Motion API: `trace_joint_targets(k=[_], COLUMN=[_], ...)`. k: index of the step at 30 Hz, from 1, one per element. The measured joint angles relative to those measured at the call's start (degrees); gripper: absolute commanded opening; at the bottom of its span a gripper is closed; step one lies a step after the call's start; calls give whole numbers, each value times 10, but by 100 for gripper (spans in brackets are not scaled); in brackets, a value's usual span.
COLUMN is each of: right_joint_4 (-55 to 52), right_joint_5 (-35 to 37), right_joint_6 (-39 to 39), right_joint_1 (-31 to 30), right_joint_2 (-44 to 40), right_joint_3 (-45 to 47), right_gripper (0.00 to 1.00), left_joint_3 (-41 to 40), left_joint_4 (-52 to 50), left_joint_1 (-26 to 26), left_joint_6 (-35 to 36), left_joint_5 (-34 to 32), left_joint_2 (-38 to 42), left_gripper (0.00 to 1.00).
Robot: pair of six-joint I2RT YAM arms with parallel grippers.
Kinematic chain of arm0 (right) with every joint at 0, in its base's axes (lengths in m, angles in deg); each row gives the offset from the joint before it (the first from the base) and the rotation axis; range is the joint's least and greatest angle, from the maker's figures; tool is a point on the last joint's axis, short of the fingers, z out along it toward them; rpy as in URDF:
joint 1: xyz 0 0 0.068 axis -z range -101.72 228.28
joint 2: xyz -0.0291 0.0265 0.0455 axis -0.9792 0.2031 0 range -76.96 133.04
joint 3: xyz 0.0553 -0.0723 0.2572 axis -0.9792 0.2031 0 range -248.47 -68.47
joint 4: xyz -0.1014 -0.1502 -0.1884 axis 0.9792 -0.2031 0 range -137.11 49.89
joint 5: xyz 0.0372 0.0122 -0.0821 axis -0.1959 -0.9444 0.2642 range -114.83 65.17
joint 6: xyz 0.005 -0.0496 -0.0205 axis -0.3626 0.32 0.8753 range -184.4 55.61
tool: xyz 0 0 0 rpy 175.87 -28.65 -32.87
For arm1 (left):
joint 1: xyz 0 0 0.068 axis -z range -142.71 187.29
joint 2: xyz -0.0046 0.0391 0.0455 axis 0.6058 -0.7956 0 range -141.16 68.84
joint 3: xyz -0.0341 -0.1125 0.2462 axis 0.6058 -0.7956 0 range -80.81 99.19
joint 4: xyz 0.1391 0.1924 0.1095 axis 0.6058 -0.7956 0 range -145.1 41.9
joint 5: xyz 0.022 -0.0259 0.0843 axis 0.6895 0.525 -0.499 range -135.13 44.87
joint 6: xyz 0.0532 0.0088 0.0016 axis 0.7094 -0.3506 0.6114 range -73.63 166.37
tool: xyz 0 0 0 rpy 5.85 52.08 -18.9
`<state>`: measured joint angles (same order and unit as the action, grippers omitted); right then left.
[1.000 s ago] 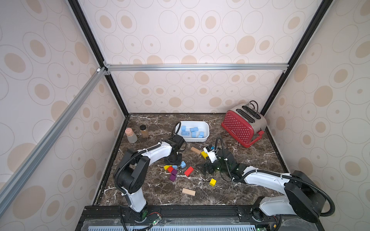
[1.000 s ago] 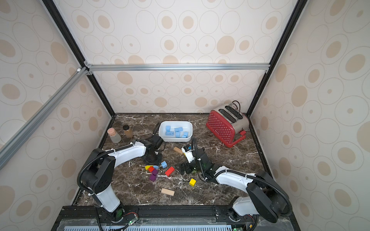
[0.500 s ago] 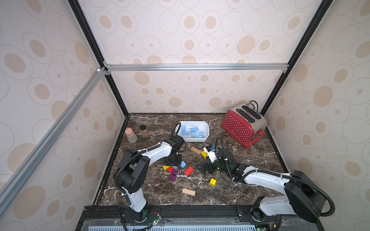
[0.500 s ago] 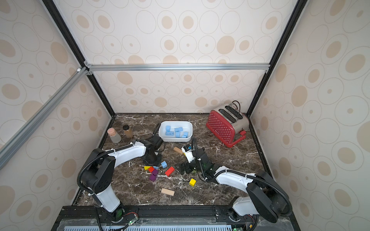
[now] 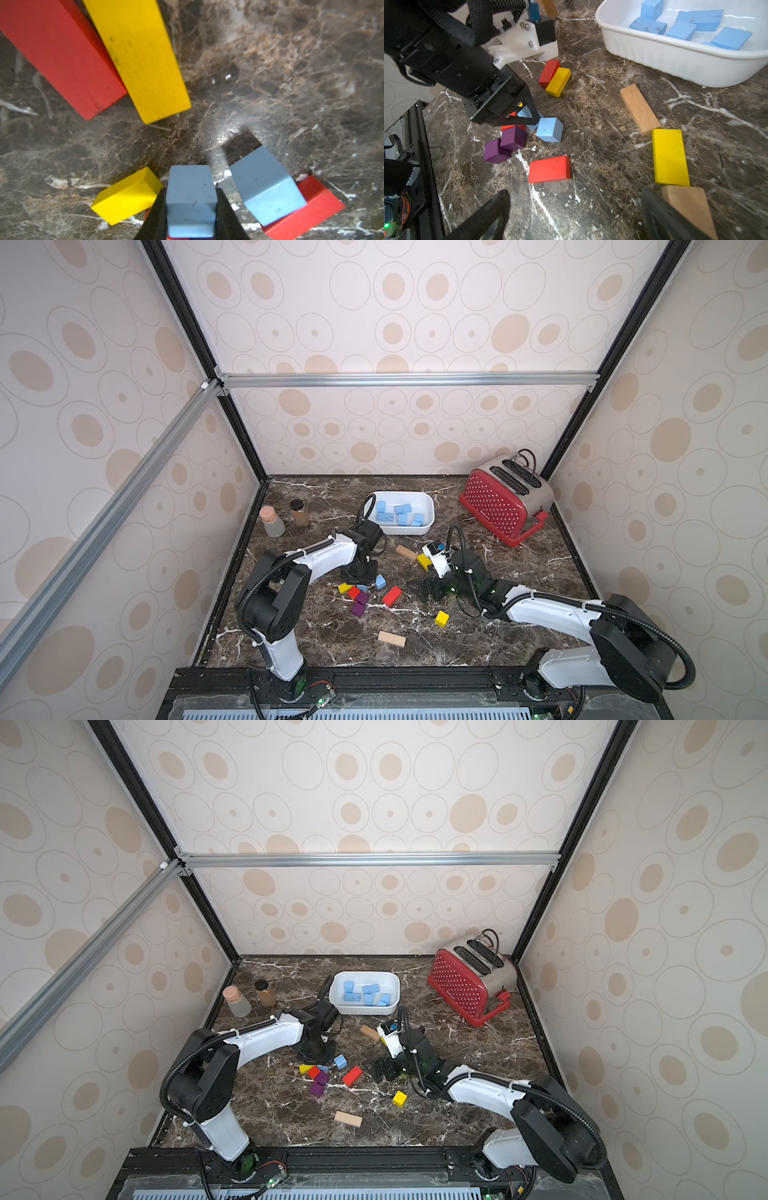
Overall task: Pick out the blue building blocks
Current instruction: Pick up the building block from the center of the board, then place the building block in the storage box.
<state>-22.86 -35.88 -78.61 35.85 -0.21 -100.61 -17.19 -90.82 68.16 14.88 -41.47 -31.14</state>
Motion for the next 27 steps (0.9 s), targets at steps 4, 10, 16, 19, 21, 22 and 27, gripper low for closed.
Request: trace_joint_targets(k=[4, 10, 16, 19, 21, 22, 27], right_joint_4=[-1, -23, -59, -77, -89, -97, -128], right_joint_5=[8, 13, 7, 2, -2, -4, -11], right_joint_6=[0, 0, -3, -7, -9, -10, -18], right_joint_1=[0, 0, 6, 15, 21, 24, 39], right_joint_2=[0, -9, -21, -24, -25, -25, -25], right_joint_3=[0, -15, -53, -73, -85, -92, -124], right_gripper=[100, 100, 100, 100, 100, 100, 100], left_joint_3=[14, 31, 83, 122, 146, 157, 223], left_joint_4=[-4, -16, -34, -42, -48, -49, -64], left_joint_1=[0, 0, 0, 0, 0, 0, 0], left_joint_6=[0, 0, 4, 12, 18, 23, 43], left_joint_5=[-4, -20, -43, -56, -63, -66, -80], left_joint_2=[0, 21, 60, 66, 66, 66, 58], left_gripper=[0, 0, 0, 0, 0, 0, 0])
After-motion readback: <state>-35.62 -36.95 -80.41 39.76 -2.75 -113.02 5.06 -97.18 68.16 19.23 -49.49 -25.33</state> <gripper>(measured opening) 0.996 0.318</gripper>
